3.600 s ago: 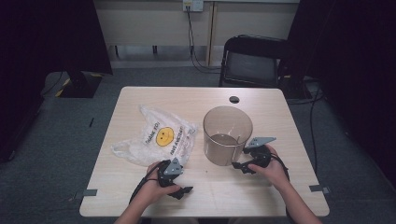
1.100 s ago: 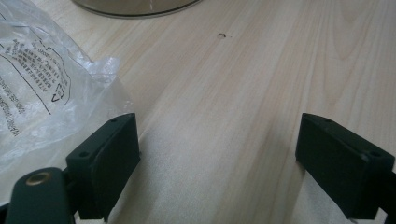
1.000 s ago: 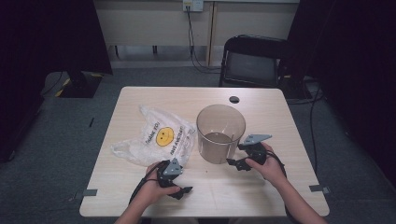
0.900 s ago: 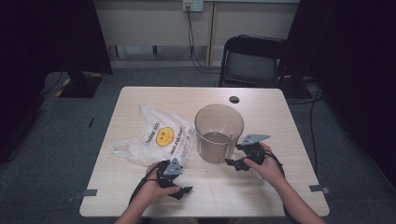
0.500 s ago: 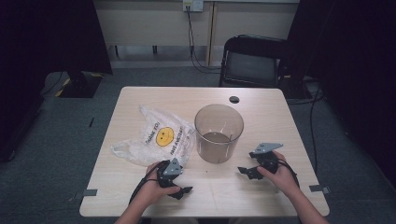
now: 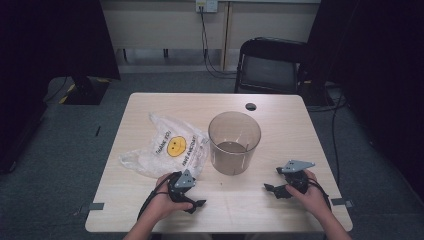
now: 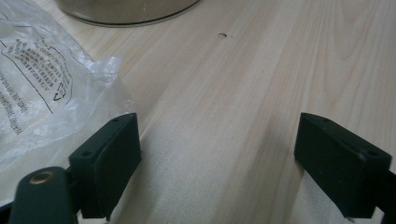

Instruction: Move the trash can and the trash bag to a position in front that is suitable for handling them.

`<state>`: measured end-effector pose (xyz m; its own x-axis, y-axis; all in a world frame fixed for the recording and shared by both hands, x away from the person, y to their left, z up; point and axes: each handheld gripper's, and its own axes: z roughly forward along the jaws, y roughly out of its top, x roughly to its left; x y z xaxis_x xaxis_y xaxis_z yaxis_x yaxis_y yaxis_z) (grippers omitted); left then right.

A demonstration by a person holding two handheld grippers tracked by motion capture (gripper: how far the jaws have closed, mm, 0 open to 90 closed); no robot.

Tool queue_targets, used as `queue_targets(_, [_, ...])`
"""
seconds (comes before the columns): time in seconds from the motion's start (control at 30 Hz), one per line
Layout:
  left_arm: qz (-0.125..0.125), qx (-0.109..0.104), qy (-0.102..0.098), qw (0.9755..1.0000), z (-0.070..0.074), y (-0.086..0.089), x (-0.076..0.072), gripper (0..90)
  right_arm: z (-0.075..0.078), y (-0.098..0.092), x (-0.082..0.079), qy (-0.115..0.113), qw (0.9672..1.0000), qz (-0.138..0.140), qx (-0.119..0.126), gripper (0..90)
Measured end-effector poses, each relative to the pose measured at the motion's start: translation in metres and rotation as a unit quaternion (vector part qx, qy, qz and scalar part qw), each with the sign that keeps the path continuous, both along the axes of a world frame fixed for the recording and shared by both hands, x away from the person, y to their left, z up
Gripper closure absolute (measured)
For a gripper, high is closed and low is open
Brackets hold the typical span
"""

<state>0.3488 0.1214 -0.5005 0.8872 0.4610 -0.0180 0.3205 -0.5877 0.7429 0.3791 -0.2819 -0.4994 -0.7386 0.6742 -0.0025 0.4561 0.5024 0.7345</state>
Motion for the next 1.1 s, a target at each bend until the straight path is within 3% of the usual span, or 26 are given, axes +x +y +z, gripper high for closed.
queue_targets(0.1, [0.007,-0.006,0.01,0.9999,0.001,0.001,0.0,15.2,0.0,0.0,0.0,0.0,1.0,0.0,0.0,14.8])
queue_targets(0.27, [0.002,0.006,0.012,0.9999,0.007,0.0,-0.003,15.5,0.0,0.0,0.0,0.0,1.0,0.0,0.0,14.8])
queue_targets(0.33, [0.007,0.017,0.019,0.9997,0.015,0.0,-0.006,15.6,0.0,0.0,0.0,0.0,1.0,0.0,0.0,14.8])
queue_targets(0.43, [0.005,0.006,0.025,0.9996,0.026,0.002,-0.008,15.6,0.0,0.0,0.0,0.0,1.0,0.0,0.0,14.8])
queue_targets(0.53, [0.006,0.005,0.014,0.9999,0.033,0.004,-0.006,15.6,0.0,0.0,0.0,0.0,1.0,-0.001,0.0,14.8])
queue_targets(0.8, [0.042,-0.005,0.013,0.999,0.042,0.011,0.022,15.5,0.0,0.0,0.0,0.0,1.0,-0.002,0.0,14.8])
queue_targets(1.1, [0.085,-0.009,0.019,0.9961,0.032,0.012,0.057,15.9,0.0,0.0,0.0,0.0,1.0,-0.001,0.0,14.8])
